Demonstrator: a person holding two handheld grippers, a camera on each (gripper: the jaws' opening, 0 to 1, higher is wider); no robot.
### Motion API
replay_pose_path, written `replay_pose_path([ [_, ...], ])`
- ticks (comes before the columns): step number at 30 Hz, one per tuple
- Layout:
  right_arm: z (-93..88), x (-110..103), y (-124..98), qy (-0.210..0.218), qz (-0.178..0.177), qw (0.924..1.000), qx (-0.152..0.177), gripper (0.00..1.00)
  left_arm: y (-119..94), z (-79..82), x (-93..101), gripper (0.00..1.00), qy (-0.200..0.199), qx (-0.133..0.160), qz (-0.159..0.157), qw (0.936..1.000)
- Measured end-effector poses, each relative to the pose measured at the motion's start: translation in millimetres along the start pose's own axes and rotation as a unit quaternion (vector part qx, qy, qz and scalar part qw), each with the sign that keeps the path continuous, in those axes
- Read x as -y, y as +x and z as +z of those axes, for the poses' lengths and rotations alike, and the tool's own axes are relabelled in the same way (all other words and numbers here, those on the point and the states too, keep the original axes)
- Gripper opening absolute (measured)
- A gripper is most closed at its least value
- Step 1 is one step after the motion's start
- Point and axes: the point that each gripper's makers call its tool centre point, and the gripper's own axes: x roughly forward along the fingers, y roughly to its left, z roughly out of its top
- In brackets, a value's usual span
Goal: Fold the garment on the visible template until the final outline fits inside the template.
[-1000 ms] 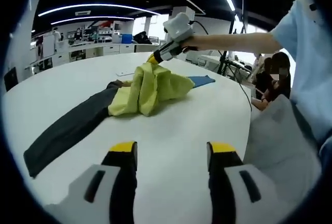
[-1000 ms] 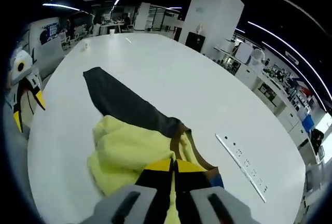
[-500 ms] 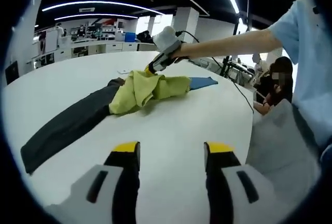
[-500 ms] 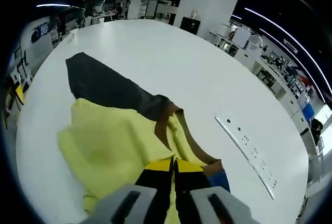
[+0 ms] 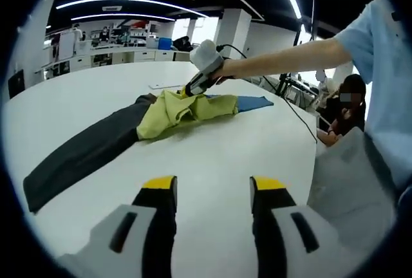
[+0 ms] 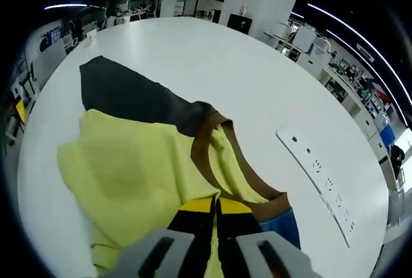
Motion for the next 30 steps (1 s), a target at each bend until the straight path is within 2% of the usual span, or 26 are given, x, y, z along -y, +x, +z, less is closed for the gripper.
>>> replay_pose_path([
  [3, -0.2, -0.4, -0.3, -0.005, 0.004, 1.0000, 0.001, 0.00, -0.1, 1.5, 1.1, 0.42, -0.002, 0.003, -0.001, 1.0000],
  [6, -0.5, -0.1, -0.4, 0.010, 0.008, 0.9999, 0.003, 0.00, -0.5, 1.6, 2.8, 0.41, -0.001, 0.003, -0.001, 1.0000],
  [9, -0.1, -0.5, -0.3, 0.002, 0.008, 1.0000, 0.005, 0.00, -1.2, 1.8, 3.9, 0.41, -0.003, 0.005, 0.000, 1.0000],
  [14, 1.6, 3.7, -4.7, 0.001, -0.006, 1.0000, 0.007, 0.02, -3.8, 1.6, 5.4, 0.41, -0.004, 0.005, 0.001, 1.0000],
  [17, 4.6, 6.8, -11.1, 0.004, -0.015, 0.9998, 0.016, 0.08, -5.3, 2.5, 5.2, 0.41, -0.004, 0.007, 0.003, 1.0000],
  [21, 8.9, 13.2, -24.7, 0.001, -0.028, 0.9991, 0.032, 0.20, -5.3, 3.3, 5.5, 0.42, -0.004, 0.007, 0.003, 1.0000],
  [24, 13.1, 15.9, -37.6, 0.020, -0.029, 0.9978, 0.057, 0.27, -4.2, 4.0, 7.0, 0.42, -0.002, 0.008, 0.002, 1.0000],
  [25, 13.4, 13.1, -40.2, 0.021, -0.020, 0.9977, 0.062, 0.29, -3.9, 4.3, 7.7, 0.42, -0.002, 0.008, 0.001, 1.0000],
  [30, 5.1, 8.6, -56.1, 0.015, -0.016, 0.9977, 0.064, 0.48, -2.5, 5.8, 9.0, 0.44, 0.002, 0.008, -0.002, 1.0000],
])
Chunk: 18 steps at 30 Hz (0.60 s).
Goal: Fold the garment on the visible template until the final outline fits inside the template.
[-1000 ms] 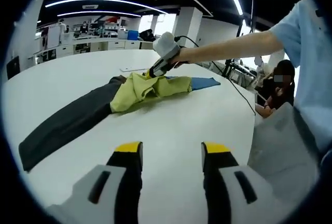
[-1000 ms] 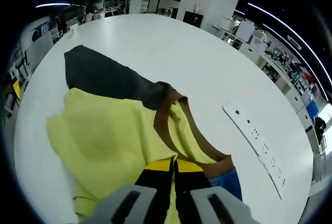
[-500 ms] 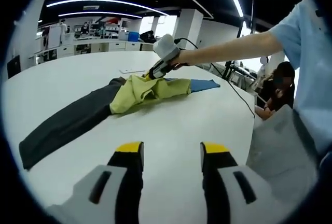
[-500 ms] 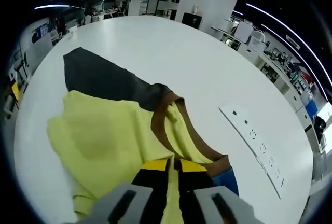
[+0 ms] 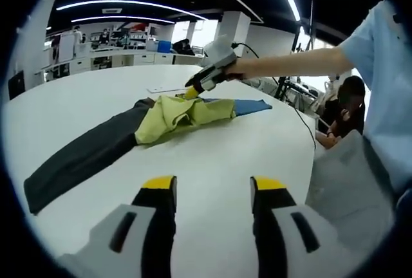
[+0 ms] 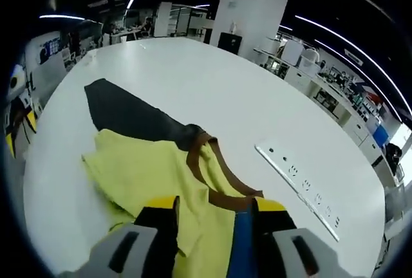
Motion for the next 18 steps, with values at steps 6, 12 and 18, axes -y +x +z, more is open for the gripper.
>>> replay_pose_path([
  [6, -13.6, -7.1, -19.4, 0.014, 0.010, 0.9998, 0.005, 0.63, 1.6, 2.7, -1.3, 0.45, 0.005, -0.002, -0.004, 1.0000],
  [12, -20.3, -11.7, -39.6, 0.029, 0.012, 0.9994, 0.013, 0.77, 3.4, 6.4, -1.4, 0.47, 0.011, -0.002, -0.008, 0.9999],
  [18, -27.5, -15.5, -57.8, 0.041, 0.012, 0.9989, 0.017, 0.88, 5.0, 7.9, -0.2, 0.49, 0.009, -0.003, -0.011, 0.9999],
])
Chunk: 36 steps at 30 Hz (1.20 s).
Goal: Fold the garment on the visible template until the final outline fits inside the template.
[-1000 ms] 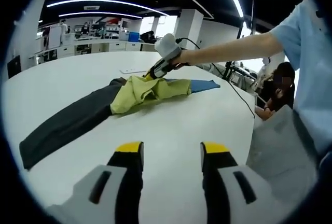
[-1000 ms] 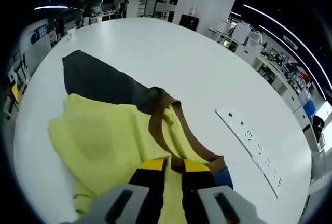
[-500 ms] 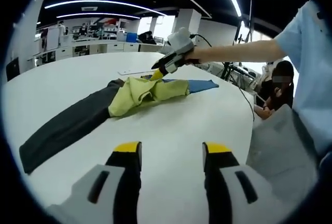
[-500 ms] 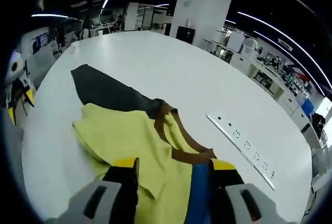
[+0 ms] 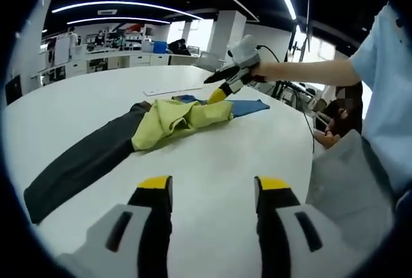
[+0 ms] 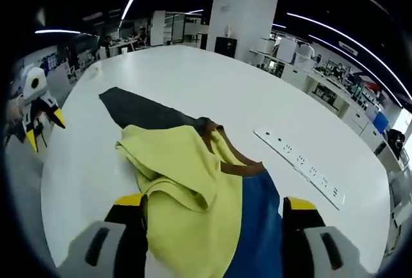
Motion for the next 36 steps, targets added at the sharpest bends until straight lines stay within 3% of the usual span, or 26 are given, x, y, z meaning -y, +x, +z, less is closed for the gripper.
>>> replay_pose_path([
  [10, -11.1, -10.9, -26.0, 0.014, 0.002, 0.9999, 0.005, 1.00, 0.0, 0.5, -5.5, 0.60, 0.004, -0.006, 0.005, 1.0000],
  [15, -18.2, -13.1, -39.4, 0.033, -0.009, 0.9994, 0.001, 1.00, 0.0, 1.2, -9.1, 0.65, 0.005, -0.009, 0.008, 0.9999],
  [18, -14.8, -17.0, -51.6, 0.047, -0.011, 0.9985, 0.027, 0.99, 0.4, 2.2, -12.7, 0.65, 0.007, -0.009, 0.013, 0.9999],
  [26, -24.9, -38.6, -80.2, 0.069, -0.011, 0.9965, 0.045, 0.95, 7.8, 9.1, -22.0, 0.58, 0.004, -0.007, 0.021, 0.9997],
  [29, -30.6, -45.2, -86.9, 0.070, -0.019, 0.9961, 0.050, 0.94, 12.2, 8.1, -30.3, 0.52, 0.016, -0.019, 0.041, 0.9989],
  [36, -51.2, -59.1, -97.1, 0.105, -0.018, 0.9928, 0.055, 0.93, 26.9, 18.3, -43.5, 0.43, 0.019, -0.014, 0.063, 0.9977],
])
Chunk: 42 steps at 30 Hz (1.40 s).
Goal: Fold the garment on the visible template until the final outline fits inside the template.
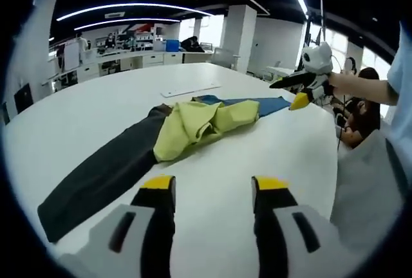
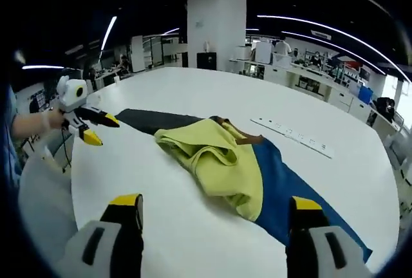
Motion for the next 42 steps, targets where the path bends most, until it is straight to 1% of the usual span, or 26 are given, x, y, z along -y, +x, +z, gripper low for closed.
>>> replay_pose_path([
  [4, -14.9, -0.9, -5.7, 0.019, -0.006, 0.9998, -0.003, 0.90, 11.0, 2.3, -7.6, 0.38, 0.007, -0.007, 0.014, 0.9998],
  [7, -22.7, -1.5, -9.2, 0.031, -0.008, 0.9995, -0.004, 0.89, 18.5, 5.4, -10.9, 0.35, 0.008, -0.007, 0.018, 0.9998],
  [8, -25.2, -2.3, -10.6, 0.031, -0.008, 0.9995, -0.005, 0.89, 21.8, 6.7, -12.0, 0.35, 0.015, -0.010, 0.019, 0.9997],
  [11, -29.3, -2.7, -13.4, 0.035, -0.010, 0.9993, -0.007, 0.88, 29.5, 9.2, -14.1, 0.33, 0.029, -0.017, 0.020, 0.9992],
  [14, -30.7, -3.6, -16.1, 0.042, -0.011, 0.9990, -0.003, 0.87, 40.6, 14.9, -17.9, 0.30, 0.031, -0.017, 0.021, 0.9991],
  [16, -32.2, -4.0, -16.6, 0.045, -0.014, 0.9989, -0.002, 0.87, 48.5, 15.5, -23.8, 0.27, 0.039, -0.027, 0.034, 0.9983],
  [20, -35.0, -9.1, -17.3, 0.053, -0.010, 0.9986, -0.002, 0.87, 64.8, 21.3, -25.5, 0.24, 0.047, -0.025, 0.039, 0.9978],
  [21, -35.8, -11.1, -17.5, 0.052, -0.009, 0.9986, -0.002, 0.87, 70.3, 21.8, -26.4, 0.23, 0.057, -0.030, 0.043, 0.9970],
  [23, -37.0, -13.3, -17.7, 0.051, -0.007, 0.9987, -0.003, 0.87, 79.8, 24.1, -26.3, 0.22, 0.066, -0.031, 0.048, 0.9961],
  [25, -39.2, -15.5, -18.2, 0.049, -0.006, 0.9987, -0.005, 0.86, 87.2, 24.2, -26.1, 0.20, 0.068, -0.034, 0.049, 0.9959],
  [27, -40.6, -17.2, -19.2, 0.053, -0.004, 0.9986, -0.005, 0.86, 95.2, 22.0, -26.6, 0.20, 0.080, -0.044, 0.052, 0.9944],
  [29, -41.9, -18.4, -20.5, 0.054, -0.003, 0.9985, -0.004, 0.86, 99.7, 21.2, -27.9, 0.19, 0.082, -0.049, 0.058, 0.9938],
  [34, -46.3, -17.8, -23.9, 0.055, -0.004, 0.9985, -0.007, 0.86, 106.5, 25.0, -29.0, 0.17, 0.077, -0.045, 0.066, 0.9938],
  [36, -48.2, -15.8, -24.2, 0.057, -0.004, 0.9983, -0.008, 0.86, 109.3, 23.9, -29.1, 0.16, 0.085, -0.049, 0.068, 0.9929],
  [40, -49.7, -17.7, -25.2, 0.060, -0.005, 0.9982, -0.008, 0.85, 113.3, 20.0, -30.7, 0.15, 0.077, -0.054, 0.074, 0.9929],
  [42, -50.5, -17.8, -25.8, 0.058, -0.005, 0.9983, -0.010, 0.85, 114.3, 19.6, -31.5, 0.12, 0.074, -0.054, 0.079, 0.9927],
])
